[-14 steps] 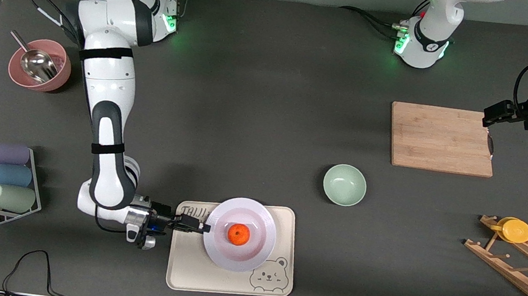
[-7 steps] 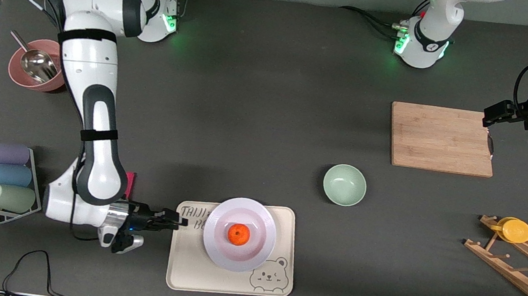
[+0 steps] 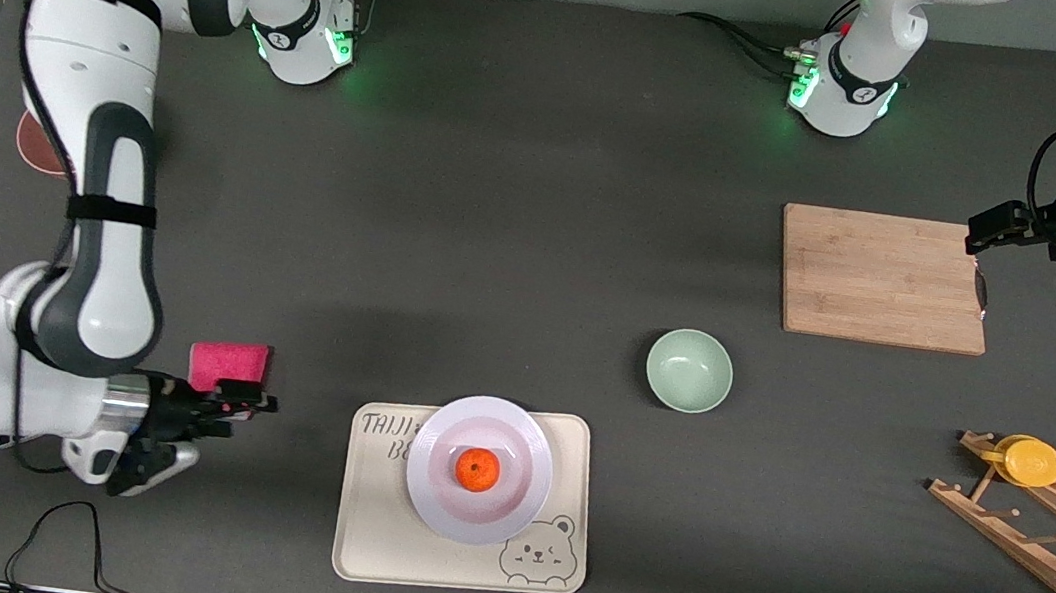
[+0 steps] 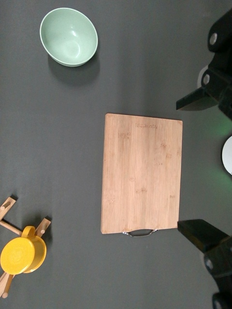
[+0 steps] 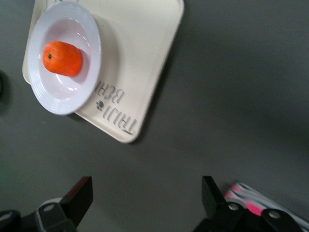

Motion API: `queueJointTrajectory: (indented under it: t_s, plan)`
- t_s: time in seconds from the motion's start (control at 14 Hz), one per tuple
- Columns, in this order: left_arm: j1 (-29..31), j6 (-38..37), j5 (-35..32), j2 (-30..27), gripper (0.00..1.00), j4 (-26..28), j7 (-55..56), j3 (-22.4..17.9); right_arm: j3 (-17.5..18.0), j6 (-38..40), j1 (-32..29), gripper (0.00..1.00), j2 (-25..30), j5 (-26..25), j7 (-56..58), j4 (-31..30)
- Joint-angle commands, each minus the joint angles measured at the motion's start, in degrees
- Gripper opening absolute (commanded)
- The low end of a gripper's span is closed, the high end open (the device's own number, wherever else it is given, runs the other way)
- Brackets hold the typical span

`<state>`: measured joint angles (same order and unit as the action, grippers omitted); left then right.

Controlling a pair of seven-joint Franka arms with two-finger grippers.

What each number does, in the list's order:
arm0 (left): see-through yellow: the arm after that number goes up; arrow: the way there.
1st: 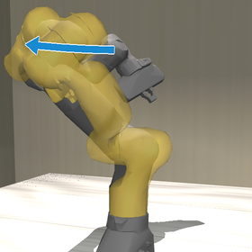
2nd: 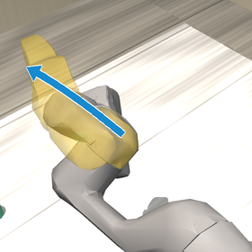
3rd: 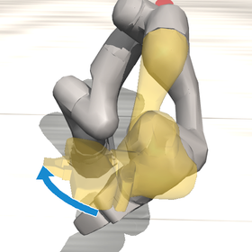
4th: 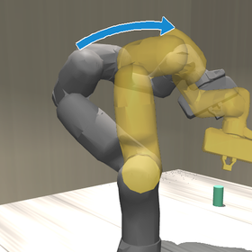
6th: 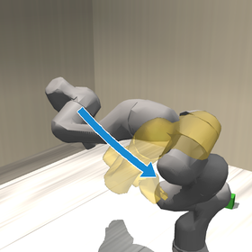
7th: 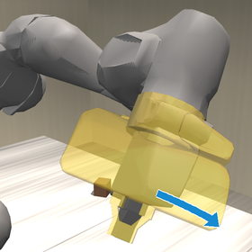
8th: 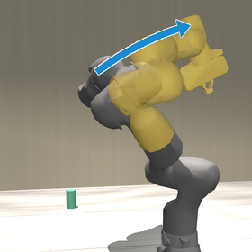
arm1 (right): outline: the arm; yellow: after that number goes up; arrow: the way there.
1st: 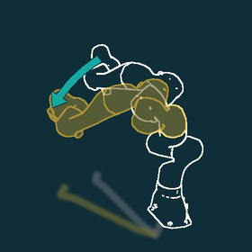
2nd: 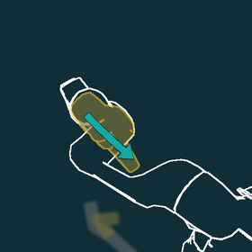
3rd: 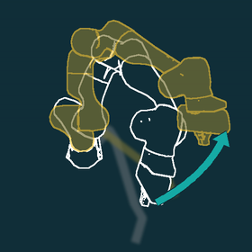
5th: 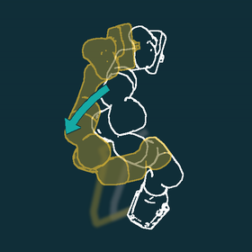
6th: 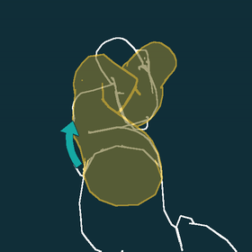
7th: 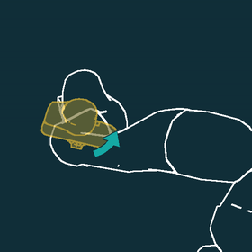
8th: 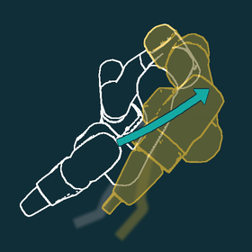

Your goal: Place orange and plate with both arms

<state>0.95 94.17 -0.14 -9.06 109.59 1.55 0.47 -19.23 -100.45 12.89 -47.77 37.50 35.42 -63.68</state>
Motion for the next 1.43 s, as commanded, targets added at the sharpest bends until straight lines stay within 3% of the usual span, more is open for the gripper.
queueJointTrajectory:
  t_s: [0.0,0.29,0.57,0.71,1.36]
  plan:
    - [0.7,-0.2,0.4,-0.3,1.0,-0.2,-0.5,0.1,0.5,0.3,0.4,1.0,12.0,-10.7,-3.6,-9.2]
    - [0.5,-0.7,0.3,-0.8,1.0,-0.3,0.7,0.8,2.3,0.9,-0.2,1.0,25.7,-23.0,-11.0,-18.1]
    - [0.6,-2.0,0.2,-1.6,1.0,-0.3,1.5,1.5,13.6,0.8,-8.0,1.0,38.5,-32.3,-21.8,-29.0]
    - [0.6,-1.2,0.2,-1.6,1.0,-0.3,1.6,1.5,15.9,0.9,-9.6,1.0,43.0,-34.4,-24.1,-32.8]
    - [0.8,-0.1,-0.6,-3.3,1.0,-0.3,0.7,1.8,14.8,5.7,-9.4,1.0,44.1,-37.1,-24.4,-29.4]
